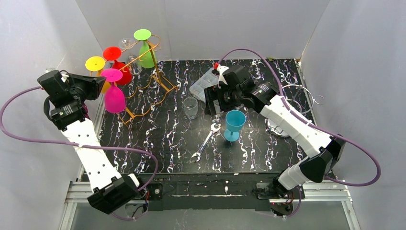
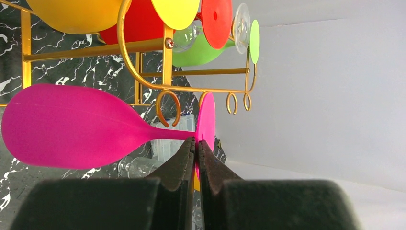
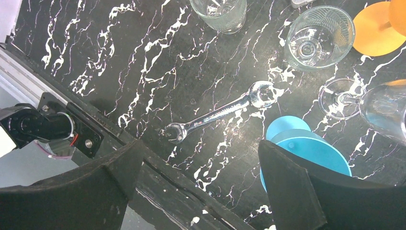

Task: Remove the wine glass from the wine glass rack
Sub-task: Pick up the wine glass from the wine rack, then place the wine glass at the center of the board.

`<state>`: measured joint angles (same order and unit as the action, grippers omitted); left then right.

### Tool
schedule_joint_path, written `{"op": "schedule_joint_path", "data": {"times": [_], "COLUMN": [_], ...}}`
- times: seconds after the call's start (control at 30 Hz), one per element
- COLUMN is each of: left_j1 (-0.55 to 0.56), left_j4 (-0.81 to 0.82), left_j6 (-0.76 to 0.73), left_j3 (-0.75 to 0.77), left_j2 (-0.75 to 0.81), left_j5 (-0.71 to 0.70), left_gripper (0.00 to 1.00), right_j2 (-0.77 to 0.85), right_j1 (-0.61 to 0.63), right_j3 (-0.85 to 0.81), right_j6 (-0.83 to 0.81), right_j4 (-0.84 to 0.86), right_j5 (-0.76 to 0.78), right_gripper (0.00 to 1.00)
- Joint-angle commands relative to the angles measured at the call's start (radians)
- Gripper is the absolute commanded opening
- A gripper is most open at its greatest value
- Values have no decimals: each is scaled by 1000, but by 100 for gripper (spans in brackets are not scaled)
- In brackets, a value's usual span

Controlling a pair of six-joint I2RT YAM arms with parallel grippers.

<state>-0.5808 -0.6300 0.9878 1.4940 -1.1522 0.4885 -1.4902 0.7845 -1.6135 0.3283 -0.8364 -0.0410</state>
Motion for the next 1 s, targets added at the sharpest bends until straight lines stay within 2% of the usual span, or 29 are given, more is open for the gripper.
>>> {"op": "schedule_joint_path", "data": {"times": [0.0, 0.37, 0.5, 0.73, 0.87, 0.97], "left_j1": [-8, 22, 109, 333, 455, 532], "left_j4": [-4, 11, 15, 30, 77, 166], "left_j6": [-9, 16, 27, 78, 136, 235], "left_j3": [-20, -92, -109, -85, -64, -65], "left_j2": [49, 112, 140, 153, 135, 107], "left_j5": [32, 97, 79, 23, -4, 2], "left_gripper": [0, 0, 0, 0, 0, 0], "right_j2": [10, 39, 57, 83, 84, 75], "right_j1": [-5, -5, -6, -5, -5, -8], "right_j3": [-14, -8, -8, -23, -44, -64], "right_j6": [-18, 2, 16, 53, 86, 116], "right_j4": [3, 17, 28, 66, 120, 180], "right_j5": [-13, -17, -10, 2, -7, -24], "right_gripper": [99, 98, 98, 98, 98, 98]}}
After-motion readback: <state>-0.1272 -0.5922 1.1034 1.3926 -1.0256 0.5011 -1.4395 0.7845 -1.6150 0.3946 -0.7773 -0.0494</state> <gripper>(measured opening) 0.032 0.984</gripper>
